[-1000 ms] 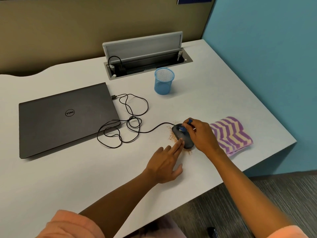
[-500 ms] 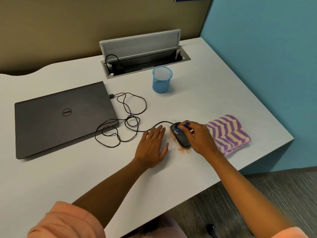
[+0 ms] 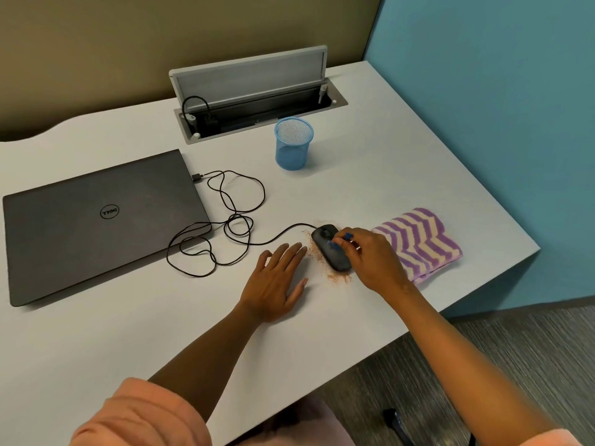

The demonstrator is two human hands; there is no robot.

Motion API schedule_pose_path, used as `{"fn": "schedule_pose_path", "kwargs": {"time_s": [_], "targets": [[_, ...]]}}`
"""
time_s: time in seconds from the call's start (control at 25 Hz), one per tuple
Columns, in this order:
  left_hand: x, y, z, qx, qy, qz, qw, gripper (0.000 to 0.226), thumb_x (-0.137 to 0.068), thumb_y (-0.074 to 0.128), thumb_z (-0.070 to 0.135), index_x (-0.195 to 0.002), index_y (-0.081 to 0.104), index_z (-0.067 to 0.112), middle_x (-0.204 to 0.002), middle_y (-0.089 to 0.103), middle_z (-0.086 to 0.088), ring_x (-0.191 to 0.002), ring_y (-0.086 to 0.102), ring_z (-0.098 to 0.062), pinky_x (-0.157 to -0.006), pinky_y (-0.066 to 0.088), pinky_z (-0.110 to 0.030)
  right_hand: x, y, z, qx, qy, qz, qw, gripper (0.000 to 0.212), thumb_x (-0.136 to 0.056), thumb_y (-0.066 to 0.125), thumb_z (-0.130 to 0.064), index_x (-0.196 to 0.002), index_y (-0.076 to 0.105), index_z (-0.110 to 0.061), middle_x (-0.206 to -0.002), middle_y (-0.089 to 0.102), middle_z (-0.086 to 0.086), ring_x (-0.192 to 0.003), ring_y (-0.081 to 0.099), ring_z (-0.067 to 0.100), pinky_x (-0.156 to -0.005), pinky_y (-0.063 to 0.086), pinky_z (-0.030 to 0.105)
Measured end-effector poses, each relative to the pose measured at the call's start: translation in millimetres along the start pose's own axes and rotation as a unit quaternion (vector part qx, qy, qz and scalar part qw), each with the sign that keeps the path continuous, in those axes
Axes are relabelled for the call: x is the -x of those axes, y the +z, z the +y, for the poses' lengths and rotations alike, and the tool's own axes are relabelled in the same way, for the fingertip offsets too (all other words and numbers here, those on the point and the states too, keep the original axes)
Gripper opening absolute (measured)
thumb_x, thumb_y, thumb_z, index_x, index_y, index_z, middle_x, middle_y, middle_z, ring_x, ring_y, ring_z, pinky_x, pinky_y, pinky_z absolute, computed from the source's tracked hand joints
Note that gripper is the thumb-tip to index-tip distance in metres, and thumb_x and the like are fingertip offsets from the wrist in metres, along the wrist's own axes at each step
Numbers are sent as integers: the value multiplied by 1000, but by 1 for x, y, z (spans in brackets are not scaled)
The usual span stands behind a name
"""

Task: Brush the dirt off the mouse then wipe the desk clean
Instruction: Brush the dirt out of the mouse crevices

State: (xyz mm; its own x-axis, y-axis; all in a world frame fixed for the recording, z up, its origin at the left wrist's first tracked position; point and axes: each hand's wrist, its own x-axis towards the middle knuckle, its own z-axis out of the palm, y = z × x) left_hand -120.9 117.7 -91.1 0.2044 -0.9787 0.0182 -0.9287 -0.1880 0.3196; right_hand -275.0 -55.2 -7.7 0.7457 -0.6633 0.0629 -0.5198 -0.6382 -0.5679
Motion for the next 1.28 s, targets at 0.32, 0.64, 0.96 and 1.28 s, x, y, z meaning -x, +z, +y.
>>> {"fn": "schedule_pose_path", "kwargs": {"time_s": [0.32, 0.64, 0.96, 1.28], "targets": [[-2, 5, -1, -23, 16, -18, 999, 72, -103, 21, 60, -164, 13, 22, -170, 16, 0, -156, 15, -24, -122, 12, -49, 1, -4, 0, -33, 35, 7, 999, 32, -96, 52, -42, -111, 70, -20, -94, 74, -1, -75, 64, 11, -60, 48, 19], [-12, 6, 1, -86, 115, -24, 989, 80, -103, 20, 64, -164, 0, 18, -171, -3, 0, -157, -6, -20, -124, -11, -45, -2, -10, 6, 19, 57, 16, 998, 29, -99, 50, -38, -110, 69, -20, -93, 73, 0, -77, 64, 13, -61, 51, 23], [-14, 8, 1, -93, 129, -24, 987, 82, -102, 21, 68, -164, 0, 18, -171, -3, -2, -157, -9, -21, -124, -14, -45, -12, -15, -4, 17, 83, 5, 996, 28, -98, 51, -40, -107, 70, -20, -88, 72, 1, -76, 66, 18, -66, 57, 33], [-16, 9, -1, -98, 162, -18, 982, 77, -103, 22, 65, -165, 2, 23, -172, 2, 2, -158, -7, -23, -125, -8, -48, -1, -22, 6, 15, 90, -6, 996, 29, -98, 50, -37, -100, 70, -16, -81, 71, 5, -71, 67, 21, -66, 58, 39]]}}
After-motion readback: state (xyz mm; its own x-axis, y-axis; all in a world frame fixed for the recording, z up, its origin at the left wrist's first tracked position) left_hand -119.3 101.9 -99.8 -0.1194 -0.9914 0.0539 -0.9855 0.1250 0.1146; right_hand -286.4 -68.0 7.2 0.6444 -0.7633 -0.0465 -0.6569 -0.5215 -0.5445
